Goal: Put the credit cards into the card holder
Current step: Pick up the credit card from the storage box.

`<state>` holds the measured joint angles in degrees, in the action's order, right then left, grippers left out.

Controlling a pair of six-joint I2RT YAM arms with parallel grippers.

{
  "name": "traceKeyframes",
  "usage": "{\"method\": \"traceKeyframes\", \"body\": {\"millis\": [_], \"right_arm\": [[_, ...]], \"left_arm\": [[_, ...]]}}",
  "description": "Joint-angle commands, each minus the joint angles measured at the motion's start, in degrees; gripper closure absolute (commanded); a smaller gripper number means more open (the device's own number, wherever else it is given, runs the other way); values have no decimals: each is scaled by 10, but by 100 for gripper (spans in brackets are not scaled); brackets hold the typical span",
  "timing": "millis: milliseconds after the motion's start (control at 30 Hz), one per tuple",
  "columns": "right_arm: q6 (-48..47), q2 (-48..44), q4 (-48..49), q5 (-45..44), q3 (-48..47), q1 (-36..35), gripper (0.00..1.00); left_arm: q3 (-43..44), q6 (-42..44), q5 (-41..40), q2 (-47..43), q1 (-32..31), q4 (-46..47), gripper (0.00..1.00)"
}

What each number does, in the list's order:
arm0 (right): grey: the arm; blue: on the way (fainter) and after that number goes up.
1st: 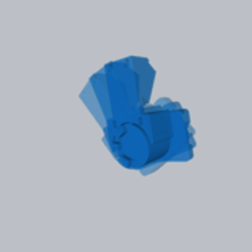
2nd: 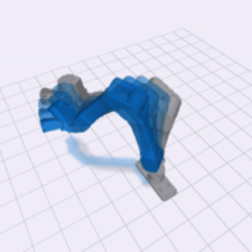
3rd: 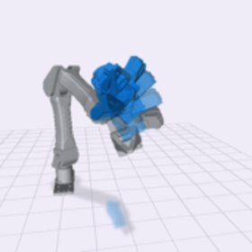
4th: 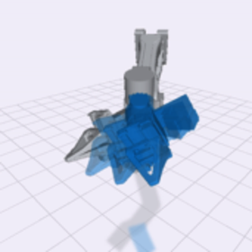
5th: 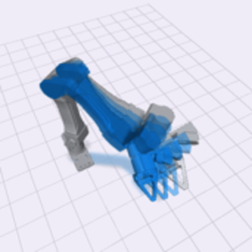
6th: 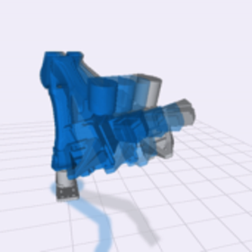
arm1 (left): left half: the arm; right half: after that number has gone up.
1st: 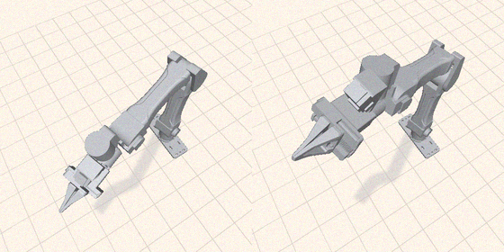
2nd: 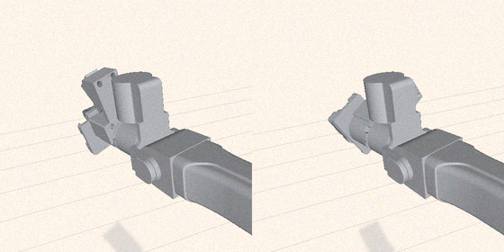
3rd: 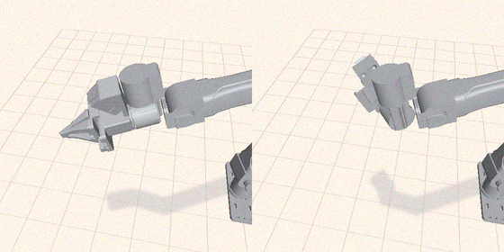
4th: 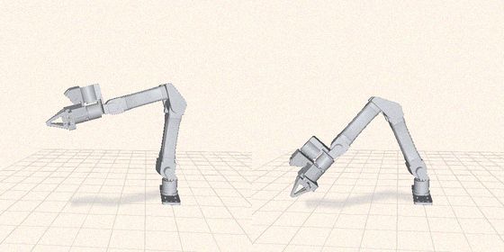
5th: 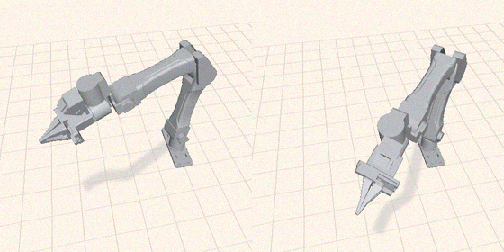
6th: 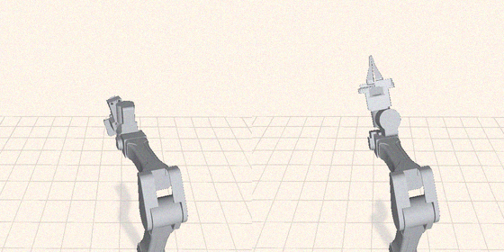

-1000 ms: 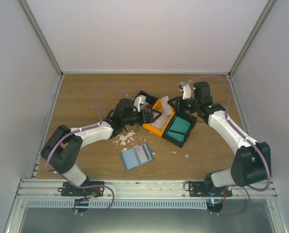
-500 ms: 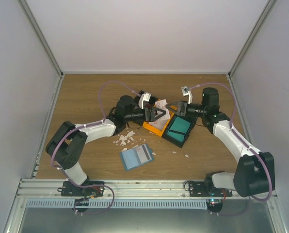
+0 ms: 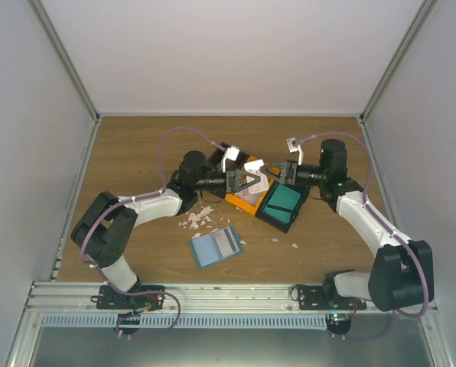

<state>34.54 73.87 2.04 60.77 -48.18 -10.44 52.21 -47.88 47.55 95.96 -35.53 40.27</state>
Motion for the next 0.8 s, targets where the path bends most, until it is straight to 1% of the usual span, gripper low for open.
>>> {"method": "traceKeyframes", "body": {"millis": [0,33,67,133,267,467,633,767], "right_arm": [[-18,-25,4,6,-6,4,67],[-23,-28,1,0,-9,5,61],[-28,-30,-3,-5,-12,5,58],[-37,-33,-8,-10,-19,5,55],[-57,-36,-16,-7,-24,4,57],[-80,-62,-4,34,4,5,60],[-86,-104,21,69,46,2,58],[-89,-122,32,75,68,-13,57]], "left_arm": [[-17,29,30,-24,1,25,100],[-20,36,35,-28,1,24,100],[-23,44,43,-33,1,25,100],[-28,53,56,-40,1,24,100],[-30,67,84,-54,1,22,100],[-20,80,120,-70,2,9,100],[7,104,134,-78,4,-40,100],[24,106,151,-80,7,-54,100]]}}
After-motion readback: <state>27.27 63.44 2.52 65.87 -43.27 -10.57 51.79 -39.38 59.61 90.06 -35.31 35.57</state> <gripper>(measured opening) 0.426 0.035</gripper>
